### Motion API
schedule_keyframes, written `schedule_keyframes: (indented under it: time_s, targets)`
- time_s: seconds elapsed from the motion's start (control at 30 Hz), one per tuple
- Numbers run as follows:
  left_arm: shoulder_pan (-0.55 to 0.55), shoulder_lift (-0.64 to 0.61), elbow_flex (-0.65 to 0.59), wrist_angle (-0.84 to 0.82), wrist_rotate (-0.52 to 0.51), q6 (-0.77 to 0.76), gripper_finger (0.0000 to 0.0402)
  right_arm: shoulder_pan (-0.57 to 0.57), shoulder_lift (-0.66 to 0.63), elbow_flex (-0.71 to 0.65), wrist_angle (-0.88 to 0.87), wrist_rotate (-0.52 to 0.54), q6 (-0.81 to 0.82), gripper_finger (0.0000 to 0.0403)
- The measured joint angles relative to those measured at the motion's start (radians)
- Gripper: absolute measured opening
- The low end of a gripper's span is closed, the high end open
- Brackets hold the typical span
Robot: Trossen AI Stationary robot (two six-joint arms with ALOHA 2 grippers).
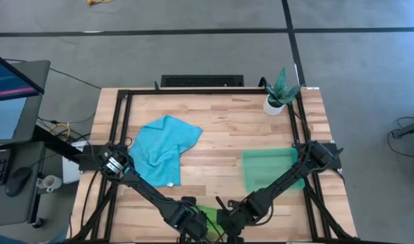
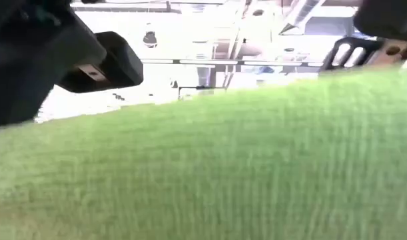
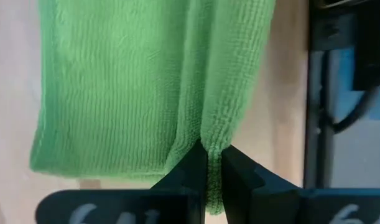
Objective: Roll microfiber towels into tight, uniform cylinder then place into a basket
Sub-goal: Roll the green towel
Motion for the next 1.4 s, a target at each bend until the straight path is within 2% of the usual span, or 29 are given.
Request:
schedule_keyframes:
  time_s: [0.27, 0.67, 0.87, 1.0, 1.17, 1.4]
  targets:
    - [0.017, 0.0, 0.002, 0.012, 0.034, -0.04, 0.0018, -0.018, 0.034, -0.002, -0.065, 0.009, 0.063, 0.0015]
    - [0.015, 0.0, 0.001, 0.012, 0.033, -0.096, 0.0018, -0.04, 0.044, 0.001, -0.088, 0.024, 0.222, 0.0015]
    - [0.013, 0.0, 0.001, 0.005, 0.007, -0.095, 0.0021, -0.048, 0.045, -0.001, -0.091, 0.025, 0.232, 0.0017]
    - [0.012, 0.0, 0.001, -0.002, -0.012, -0.091, 0.0043, -0.048, 0.045, -0.001, -0.087, 0.026, 0.232, 0.0015]
    - [0.012, 0.0, 0.0, -0.009, -0.011, -0.06, 0.0091, -0.048, 0.046, -0.001, -0.086, 0.026, 0.232, 0.002]
    - [0.018, -0.003, 0.0, -0.019, 0.017, -0.027, 0.0142, -0.048, 0.047, -0.002, -0.085, 0.027, 0.231, 0.0019]
